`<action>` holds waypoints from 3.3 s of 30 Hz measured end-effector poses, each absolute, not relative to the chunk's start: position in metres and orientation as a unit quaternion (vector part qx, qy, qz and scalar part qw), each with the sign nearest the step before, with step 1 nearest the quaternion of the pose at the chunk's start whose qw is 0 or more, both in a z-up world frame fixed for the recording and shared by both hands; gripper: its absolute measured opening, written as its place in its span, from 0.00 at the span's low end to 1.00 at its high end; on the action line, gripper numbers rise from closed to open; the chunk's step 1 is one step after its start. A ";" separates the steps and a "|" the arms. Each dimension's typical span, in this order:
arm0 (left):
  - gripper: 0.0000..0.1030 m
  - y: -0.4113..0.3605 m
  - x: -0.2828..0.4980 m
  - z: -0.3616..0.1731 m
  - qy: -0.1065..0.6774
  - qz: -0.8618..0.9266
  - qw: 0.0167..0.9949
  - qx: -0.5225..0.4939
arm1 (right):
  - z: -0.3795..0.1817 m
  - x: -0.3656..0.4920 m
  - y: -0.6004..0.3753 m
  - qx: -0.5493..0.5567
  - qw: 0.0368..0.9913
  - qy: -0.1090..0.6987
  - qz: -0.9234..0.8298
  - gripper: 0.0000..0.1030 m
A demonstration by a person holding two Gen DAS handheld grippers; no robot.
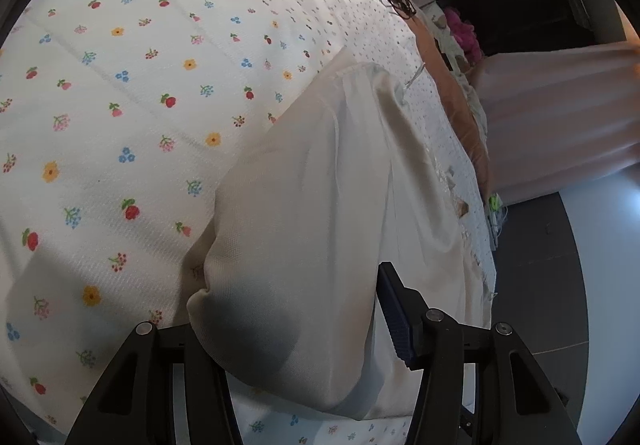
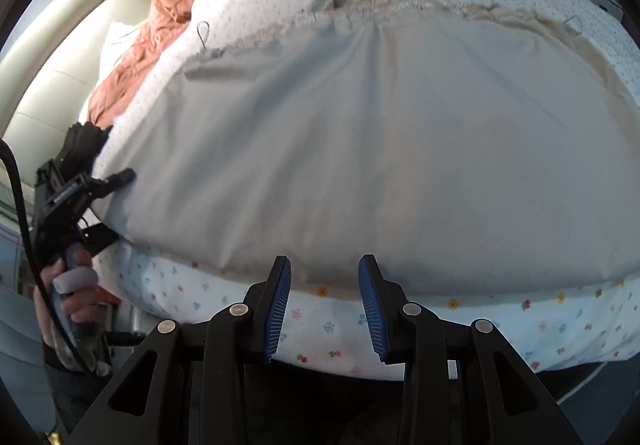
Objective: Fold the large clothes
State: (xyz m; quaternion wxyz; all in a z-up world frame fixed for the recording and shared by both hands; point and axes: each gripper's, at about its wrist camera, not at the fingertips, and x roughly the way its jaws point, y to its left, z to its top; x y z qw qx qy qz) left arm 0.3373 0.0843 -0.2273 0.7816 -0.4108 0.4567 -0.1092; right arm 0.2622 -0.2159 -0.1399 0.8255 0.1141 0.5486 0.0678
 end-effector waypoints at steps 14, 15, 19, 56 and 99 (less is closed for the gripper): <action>0.27 0.083 0.336 -0.230 0.446 -0.090 0.791 -0.409 | -0.165 0.331 -0.228 0.118 0.828 0.548 0.022 0.26; 0.26 0.084 0.336 -0.230 0.447 -0.088 0.791 -0.409 | -0.165 0.336 -0.229 0.116 0.828 0.548 0.022 0.25; 0.19 0.085 0.335 -0.228 0.448 -0.087 0.787 -0.416 | -0.165 0.357 -0.233 0.118 0.832 0.542 0.022 0.24; 0.09 0.005 0.354 -0.068 0.374 -0.207 0.824 -0.371 | -0.155 0.285 -0.245 0.214 0.813 0.527 0.122 0.19; 0.09 -0.397 0.350 -0.073 0.504 -0.361 0.775 -0.124 | -0.125 0.111 -0.508 0.395 0.834 0.383 -0.043 0.18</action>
